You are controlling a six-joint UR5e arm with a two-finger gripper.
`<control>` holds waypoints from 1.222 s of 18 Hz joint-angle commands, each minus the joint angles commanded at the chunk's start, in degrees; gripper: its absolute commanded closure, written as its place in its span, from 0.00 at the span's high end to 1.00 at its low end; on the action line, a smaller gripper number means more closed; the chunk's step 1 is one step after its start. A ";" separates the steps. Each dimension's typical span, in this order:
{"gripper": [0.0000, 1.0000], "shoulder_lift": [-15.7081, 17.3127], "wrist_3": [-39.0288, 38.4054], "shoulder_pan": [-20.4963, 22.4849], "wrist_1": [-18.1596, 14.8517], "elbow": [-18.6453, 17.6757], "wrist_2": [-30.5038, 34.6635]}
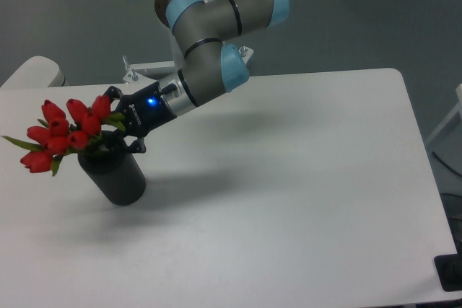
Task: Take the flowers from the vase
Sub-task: 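Close the gripper around the tulip stems at the vase rim, then lift the gripped tulips up out of the black vase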
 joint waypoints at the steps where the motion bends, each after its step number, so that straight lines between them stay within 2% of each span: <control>1: 0.09 0.00 -0.44 0.18 0.00 0.00 0.00; 8: 0.09 1.05 -3.77 1.67 0.00 0.26 -5.53; 18: 0.09 5.01 -12.04 5.80 0.00 -0.18 -10.81; 22: 0.09 5.01 -12.04 6.94 0.00 -0.09 -16.16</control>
